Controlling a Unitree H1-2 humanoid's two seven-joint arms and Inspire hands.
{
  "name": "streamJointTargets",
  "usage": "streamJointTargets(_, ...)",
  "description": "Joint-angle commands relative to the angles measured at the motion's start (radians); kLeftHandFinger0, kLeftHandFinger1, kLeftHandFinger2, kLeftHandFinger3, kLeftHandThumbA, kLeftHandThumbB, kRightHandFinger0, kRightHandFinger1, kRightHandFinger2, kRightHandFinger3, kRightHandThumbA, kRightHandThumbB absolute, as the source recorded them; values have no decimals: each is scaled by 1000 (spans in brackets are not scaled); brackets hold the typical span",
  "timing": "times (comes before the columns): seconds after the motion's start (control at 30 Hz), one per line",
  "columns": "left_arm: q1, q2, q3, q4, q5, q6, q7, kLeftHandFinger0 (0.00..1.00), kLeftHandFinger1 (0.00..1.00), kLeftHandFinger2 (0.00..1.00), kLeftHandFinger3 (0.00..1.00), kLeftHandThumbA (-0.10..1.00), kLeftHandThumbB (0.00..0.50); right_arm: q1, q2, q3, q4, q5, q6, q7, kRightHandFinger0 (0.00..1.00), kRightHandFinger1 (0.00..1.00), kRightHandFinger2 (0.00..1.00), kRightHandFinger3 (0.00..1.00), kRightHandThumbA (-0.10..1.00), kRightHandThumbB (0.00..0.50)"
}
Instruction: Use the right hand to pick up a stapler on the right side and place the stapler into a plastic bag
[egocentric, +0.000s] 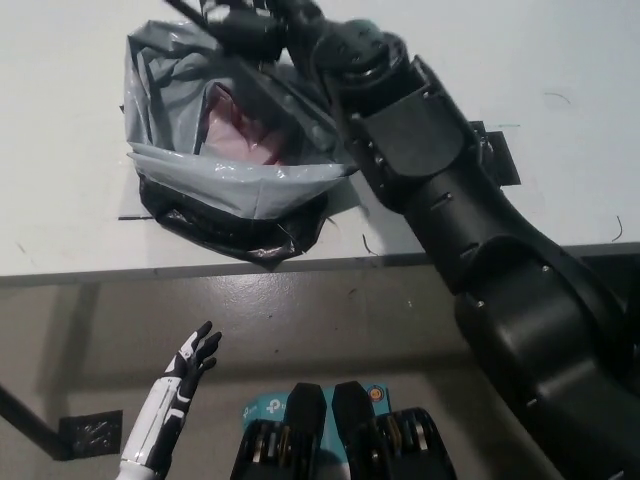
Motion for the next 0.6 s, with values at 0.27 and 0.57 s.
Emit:
streamJointTargets(0.27,-15,12,-15,-22,-24,-37,-40,1000,1000,1000,1000,1000,500,-121,1,152,223,-181,-302,-178,0,216,533,434,65,148)
streamJointTargets(0.57,-19,18,-32,-69,-18,13,-55,1000,1000,1000,1000,1000,500,-101,24,240,262,-242,-362,-217,0,225,577,464,129,149)
